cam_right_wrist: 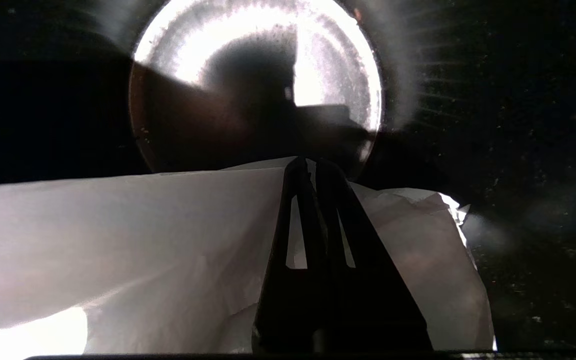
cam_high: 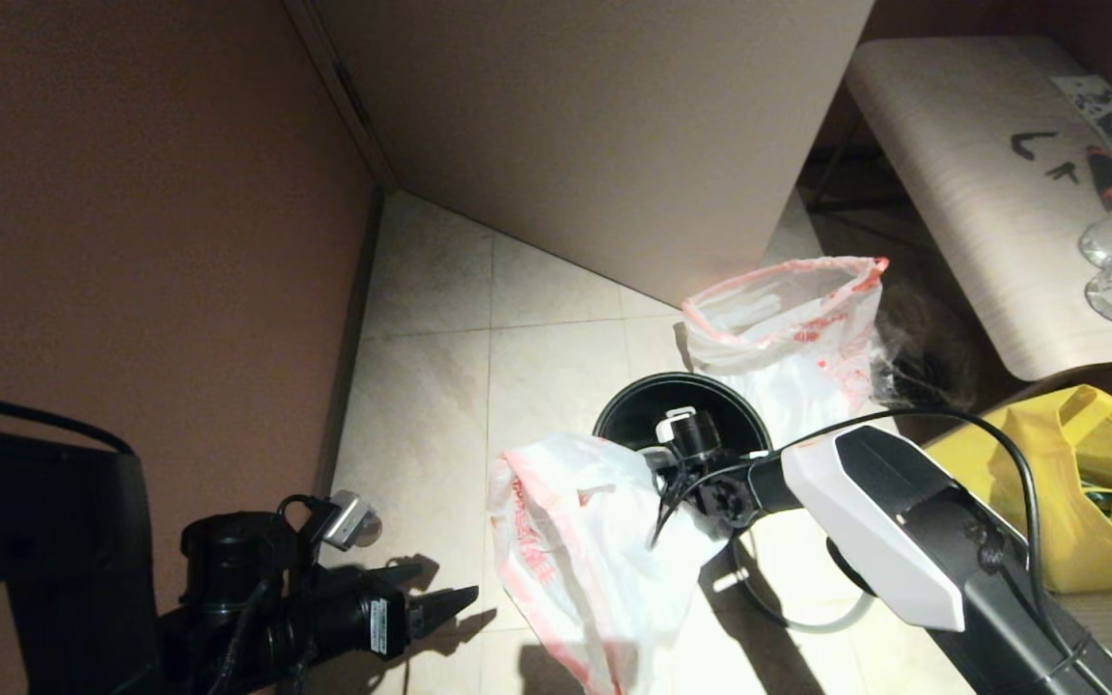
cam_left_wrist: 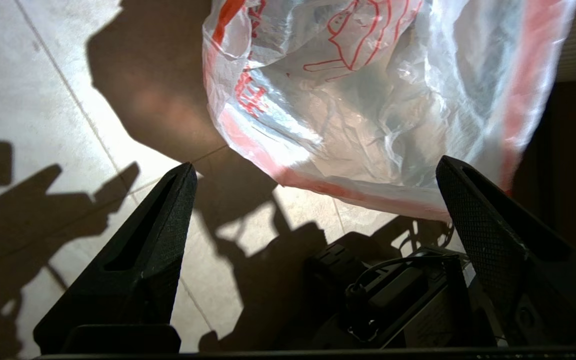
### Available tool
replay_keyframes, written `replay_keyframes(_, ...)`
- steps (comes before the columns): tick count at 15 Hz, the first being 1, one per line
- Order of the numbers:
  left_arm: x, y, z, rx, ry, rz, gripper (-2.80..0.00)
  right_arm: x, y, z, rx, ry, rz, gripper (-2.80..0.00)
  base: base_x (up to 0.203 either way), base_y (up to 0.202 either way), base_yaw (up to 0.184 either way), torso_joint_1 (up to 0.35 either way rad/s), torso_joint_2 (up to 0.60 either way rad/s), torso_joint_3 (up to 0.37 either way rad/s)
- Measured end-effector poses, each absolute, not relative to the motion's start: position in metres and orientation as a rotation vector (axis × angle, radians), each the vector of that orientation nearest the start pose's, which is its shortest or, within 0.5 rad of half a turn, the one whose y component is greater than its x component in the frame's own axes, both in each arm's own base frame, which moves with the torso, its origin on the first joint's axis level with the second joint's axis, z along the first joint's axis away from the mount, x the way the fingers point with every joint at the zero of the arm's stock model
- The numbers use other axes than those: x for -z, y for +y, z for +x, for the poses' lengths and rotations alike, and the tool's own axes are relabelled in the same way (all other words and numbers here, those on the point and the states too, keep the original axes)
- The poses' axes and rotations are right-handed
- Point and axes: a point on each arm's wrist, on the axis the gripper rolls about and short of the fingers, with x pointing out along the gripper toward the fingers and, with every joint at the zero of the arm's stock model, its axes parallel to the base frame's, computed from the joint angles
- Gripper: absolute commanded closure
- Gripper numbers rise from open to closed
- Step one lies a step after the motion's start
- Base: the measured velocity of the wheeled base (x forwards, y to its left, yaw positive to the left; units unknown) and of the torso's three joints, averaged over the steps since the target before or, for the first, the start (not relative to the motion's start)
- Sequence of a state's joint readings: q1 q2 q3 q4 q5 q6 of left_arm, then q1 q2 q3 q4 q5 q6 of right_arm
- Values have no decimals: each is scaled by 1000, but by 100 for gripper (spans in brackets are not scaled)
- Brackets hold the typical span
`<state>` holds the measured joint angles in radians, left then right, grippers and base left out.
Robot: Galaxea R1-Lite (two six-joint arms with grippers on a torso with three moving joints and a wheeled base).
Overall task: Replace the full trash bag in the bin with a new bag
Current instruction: Put the new garbage bag on the trash can
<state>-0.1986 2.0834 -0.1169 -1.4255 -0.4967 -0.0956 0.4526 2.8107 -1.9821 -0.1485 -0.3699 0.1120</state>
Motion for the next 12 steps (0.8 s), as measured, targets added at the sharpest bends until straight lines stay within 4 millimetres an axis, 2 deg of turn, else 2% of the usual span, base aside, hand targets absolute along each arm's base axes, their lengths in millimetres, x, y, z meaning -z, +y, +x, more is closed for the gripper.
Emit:
replay_keyframes(3, -11, -55, 228, 647, 610, -180, -280, 25, 225, 485, -13, 601, -141, -280, 0, 0, 0, 0, 0, 0)
replay_keyframes(6, -8, -56, 228, 682, 621, -193, -280, -10, 222, 479, 7, 586, -83, -280, 0, 0, 0, 0, 0, 0)
replay_keyframes(9, -9, -56, 230, 693, 604, -196, -280, -47, 212, 465, 29, 593, -35, -280, 0, 0, 0, 0, 0, 0)
replay_keyframes(12, -10, -58, 229, 703, 605, -196, -280, -73, 204, 442, 69, 642, -7, -280, 0, 0, 0, 0, 0, 0)
